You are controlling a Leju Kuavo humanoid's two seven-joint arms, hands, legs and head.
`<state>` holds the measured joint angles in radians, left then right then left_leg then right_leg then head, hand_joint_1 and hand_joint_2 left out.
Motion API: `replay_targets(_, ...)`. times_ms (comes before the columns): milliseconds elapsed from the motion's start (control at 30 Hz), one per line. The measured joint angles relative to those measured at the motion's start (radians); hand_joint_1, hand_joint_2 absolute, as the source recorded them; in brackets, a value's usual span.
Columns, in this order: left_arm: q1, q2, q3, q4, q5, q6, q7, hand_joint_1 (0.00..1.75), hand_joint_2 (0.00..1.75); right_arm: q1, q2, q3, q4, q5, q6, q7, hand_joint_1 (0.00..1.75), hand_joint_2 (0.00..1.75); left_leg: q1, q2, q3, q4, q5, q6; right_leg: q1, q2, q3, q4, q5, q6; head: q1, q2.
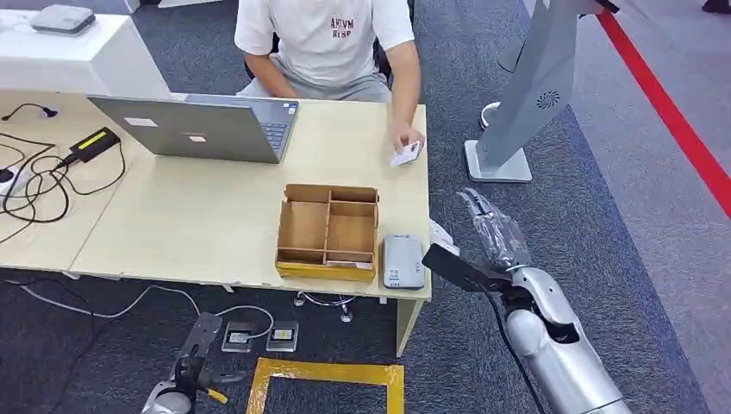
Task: Pass the card to the sensor for recognition and then transmit it.
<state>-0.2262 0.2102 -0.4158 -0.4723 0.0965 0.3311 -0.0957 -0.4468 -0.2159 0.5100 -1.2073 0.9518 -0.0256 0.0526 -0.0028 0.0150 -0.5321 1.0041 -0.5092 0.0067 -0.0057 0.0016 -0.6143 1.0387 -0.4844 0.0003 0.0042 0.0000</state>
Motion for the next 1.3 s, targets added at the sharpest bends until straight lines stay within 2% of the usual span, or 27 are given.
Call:
replay_targets(200,0.002,0.0,0.0,-0.005,-0.001,0.002,0.003,0.0,1.75,0.03,-0.026,-0.017,-0.071,-0.038,-0.007,0.004,0.0,1.75,0.0,0.0,0.0,0.0,0.0,0.0,0.0,0.0,0.0,0.0,0.0,0.0,0.0,0.0)
replay_targets(367,0.001,-0.002,-0.001,-0.01,-0.012,0.003,0.003,0.0,1.75,0.044,-0.027,-0.048,-0.129,-0.155,-0.037,-0.054,0.0,1.75,0.0,0.0,0.0,0.0,0.0,0.0,0.0,0.0,0.0,0.0,0.0,0.0,0.0,0.0)
replay_targets(500,-0.005,-0.005,-0.002,-0.011,-0.013,0.002,0.0,0.0,1.75,0.049,-0.027,-0.05,-0.189,-0.222,0.027,-0.084,0.0,1.75,0.0,0.0,0.0,0.0,0.0,0.0,0.0,0.0,0.0,0.0,0.0,0.0,0.0,0.0)
replay_targets(633,-0.013,-0.006,-0.003,-0.01,-0.013,-0.001,-0.004,0.0,1.75,0.066,-0.027,-0.042,-0.263,-0.244,0.103,-0.084,0.0,1.75,0.0,0.0,0.0,0.0,0.0,0.0,0.0,0.0,0.0,0.0,0.0,0.0,0.0,0.0)
replay_targets(767,-0.014,-0.009,-0.003,-0.01,-0.002,-0.002,-0.013,0.0,1.75,0.088,-0.024,-0.01,-0.314,-0.267,0.15,-0.094,0.0,1.75,0.0,0.0,-0.001,0.0,0.0,0.0,0.0,0.0,0.0,0.0,0.0,0.0,0.0,0.0)
replay_targets(967,-0.015,-0.01,-0.003,-0.01,0.008,-0.002,-0.021,0.0,1.75,0.094,-0.022,0.028,-0.331,-0.281,0.157,-0.111,0.0,1.75,0.0,0.0,-0.001,0.0,0.0,0.0,0.0,0.0,0.0,0.0,0.0,0.0,0.0,0.0)
replay_targets(1300,-0.015,-0.011,-0.003,-0.01,0.008,-0.002,-0.021,0.0,1.75,0.095,-0.022,0.048,-0.332,-0.282,0.158,-0.111,0.0,1.75,0.0,0.0,-0.001,0.0,0.0,0.0,0.0,0.0,0.0,0.0,0.0,0.0,0.0,0.0)
